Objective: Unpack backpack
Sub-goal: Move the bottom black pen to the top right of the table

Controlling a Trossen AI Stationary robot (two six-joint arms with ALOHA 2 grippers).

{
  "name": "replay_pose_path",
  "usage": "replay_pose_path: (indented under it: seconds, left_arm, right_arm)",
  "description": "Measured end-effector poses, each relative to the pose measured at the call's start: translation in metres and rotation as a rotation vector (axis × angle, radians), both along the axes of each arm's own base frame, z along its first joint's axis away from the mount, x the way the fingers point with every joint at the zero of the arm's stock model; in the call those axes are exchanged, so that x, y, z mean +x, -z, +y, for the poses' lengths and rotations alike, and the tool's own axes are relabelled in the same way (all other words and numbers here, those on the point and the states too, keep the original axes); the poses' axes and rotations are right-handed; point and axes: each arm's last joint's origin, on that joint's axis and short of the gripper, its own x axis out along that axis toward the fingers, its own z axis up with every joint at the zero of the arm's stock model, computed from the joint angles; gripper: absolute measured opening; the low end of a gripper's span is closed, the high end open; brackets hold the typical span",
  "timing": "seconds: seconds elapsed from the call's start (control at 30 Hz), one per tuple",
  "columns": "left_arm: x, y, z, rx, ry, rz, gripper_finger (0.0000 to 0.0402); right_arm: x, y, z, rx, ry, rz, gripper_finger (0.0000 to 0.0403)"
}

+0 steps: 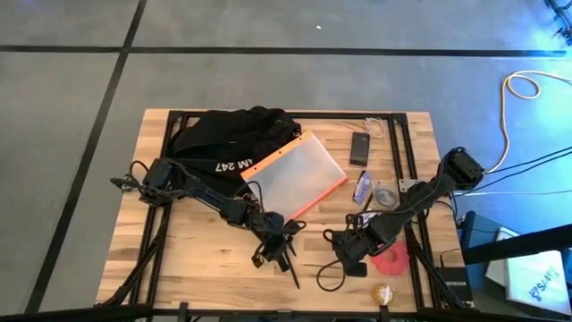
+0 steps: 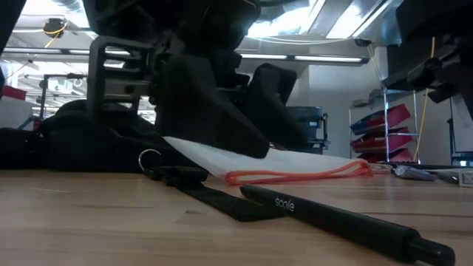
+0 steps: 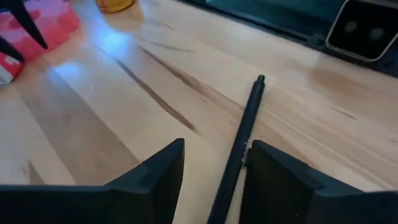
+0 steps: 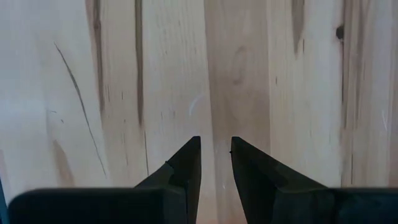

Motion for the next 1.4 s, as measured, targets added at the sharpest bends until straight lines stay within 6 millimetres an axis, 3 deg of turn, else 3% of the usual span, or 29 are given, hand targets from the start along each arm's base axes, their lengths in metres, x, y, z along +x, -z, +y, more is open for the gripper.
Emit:
replay_pose_path:
  seconds: [0.47,0.63,1.2,1.4]
  left_arm:
    - [0.0,0.002,0.003,0.009,0.025,0.004,0.0143]
    - [0.003,0.016,0.007,-0.026,0.033,0.04,0.0142]
    - [0.009,0.035,0.024,-0.129,0.042,0.101,0.0141]
    - [0.01,0.036,0.029,-0.128,0.03,0.103,0.0093]
  right_arm:
    - [0.001,0.0,0.001,0.009,0.003,-0.016,0.0072]
    - [0.002,0.0,0.001,0.012,0.004,-0.019,0.0072]
    - [0.003,-0.001,0.002,0.015,0.0,-0.038,0.0072]
    - [0.003,-0.001,0.002,0.015,-0.003,-0.039,0.0072]
